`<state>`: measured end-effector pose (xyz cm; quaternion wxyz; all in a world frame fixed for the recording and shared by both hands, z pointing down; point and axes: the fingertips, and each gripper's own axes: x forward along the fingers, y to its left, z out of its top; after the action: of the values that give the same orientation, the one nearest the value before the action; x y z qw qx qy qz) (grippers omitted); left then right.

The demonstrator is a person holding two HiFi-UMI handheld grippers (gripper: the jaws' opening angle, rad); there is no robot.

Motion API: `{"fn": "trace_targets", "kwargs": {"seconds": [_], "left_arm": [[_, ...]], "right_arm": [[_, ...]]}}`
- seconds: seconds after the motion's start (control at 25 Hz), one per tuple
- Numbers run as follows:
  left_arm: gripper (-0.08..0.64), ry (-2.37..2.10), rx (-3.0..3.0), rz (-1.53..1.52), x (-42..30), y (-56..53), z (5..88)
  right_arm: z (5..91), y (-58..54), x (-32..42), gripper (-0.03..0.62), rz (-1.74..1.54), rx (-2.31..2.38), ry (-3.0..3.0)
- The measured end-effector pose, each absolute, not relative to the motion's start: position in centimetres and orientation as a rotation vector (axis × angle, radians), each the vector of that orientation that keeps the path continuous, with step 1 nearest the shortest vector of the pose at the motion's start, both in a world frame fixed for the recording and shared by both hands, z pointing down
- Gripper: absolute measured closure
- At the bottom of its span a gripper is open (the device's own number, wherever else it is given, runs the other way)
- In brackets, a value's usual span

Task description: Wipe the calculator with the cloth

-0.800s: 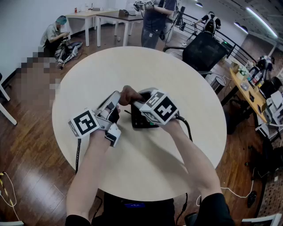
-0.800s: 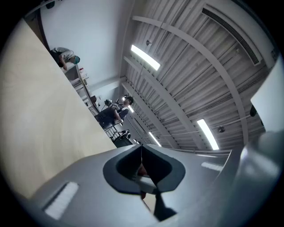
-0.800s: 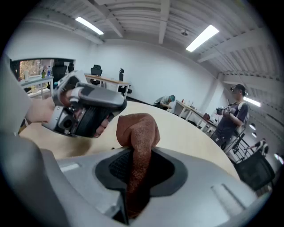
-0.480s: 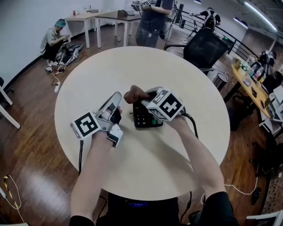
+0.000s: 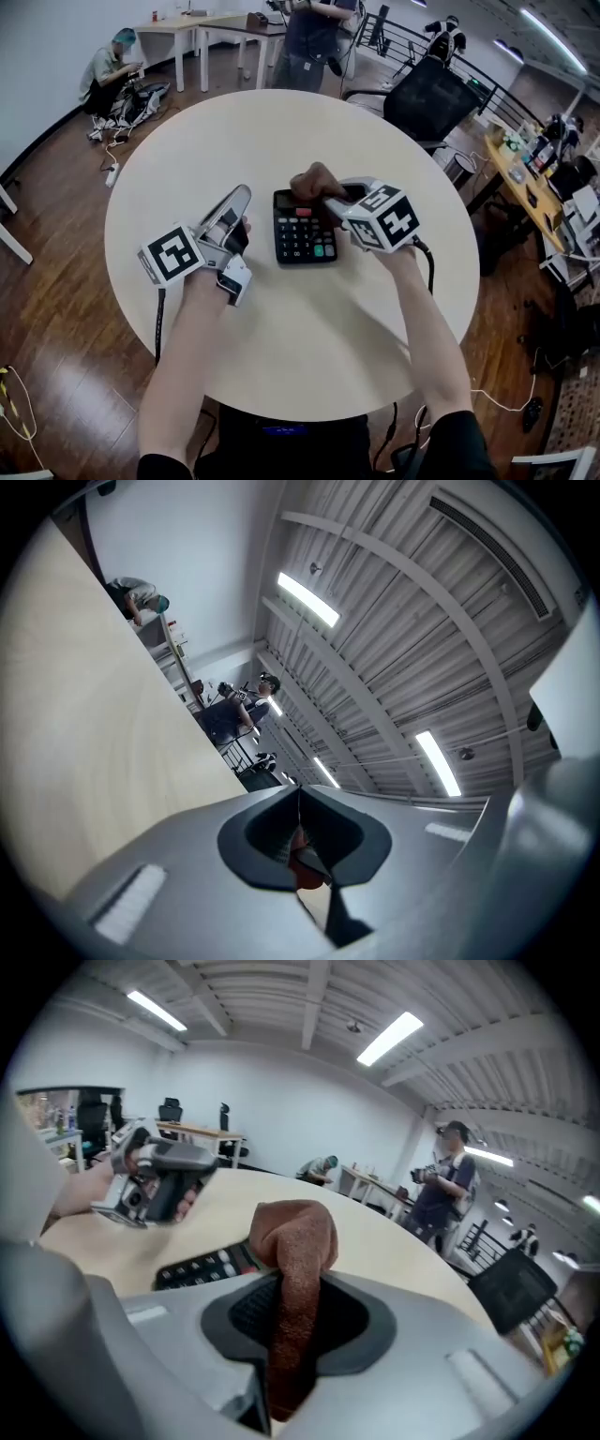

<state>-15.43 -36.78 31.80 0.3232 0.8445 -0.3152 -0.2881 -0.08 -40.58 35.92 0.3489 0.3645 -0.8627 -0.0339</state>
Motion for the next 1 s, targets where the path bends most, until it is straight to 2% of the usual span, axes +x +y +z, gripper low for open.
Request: {"fn": "trace_targets", "kwargs": {"seconds": [0.12,0.24,0.56,0.72,0.8,1.0], "left_arm": [[0.561,-0.828,2.212,-0.767,-15.3,-36.8,31.8],[0.561,-0.828,2.197,-0.786,-15.4,-36.7,31.7],[0.561,-0.828,2.219,-0.773,-15.1,-36.9,31.6],[0.561,-0.824,2.223,-0.765,-14.8,-36.7,31.4],[0.561,-0.822,2.226,-0.761,-15.0,-36.7,31.5],[0.561,-0.831,2.217,-0.775,-15.4,-36.7,31.5]], "right_arm": [[36.6,-39.2,-5.7,0.508,-0.119,0.766,-2.312],[38.1,-39.3,-6.9,0.508,-0.143,0.700,-2.276],[38.7,-41.3,3.0,0.508,0.040,0.891,-2.231],[38.5,-42.0,8.3,0.508,-0.019,1.040,-2.069],[37.2,-41.2,6.6,0.508,-0.120,1.014,-2.095],[35.3,-39.4,-3.3,0.508,-0.453,0.752,-2.107]]}}
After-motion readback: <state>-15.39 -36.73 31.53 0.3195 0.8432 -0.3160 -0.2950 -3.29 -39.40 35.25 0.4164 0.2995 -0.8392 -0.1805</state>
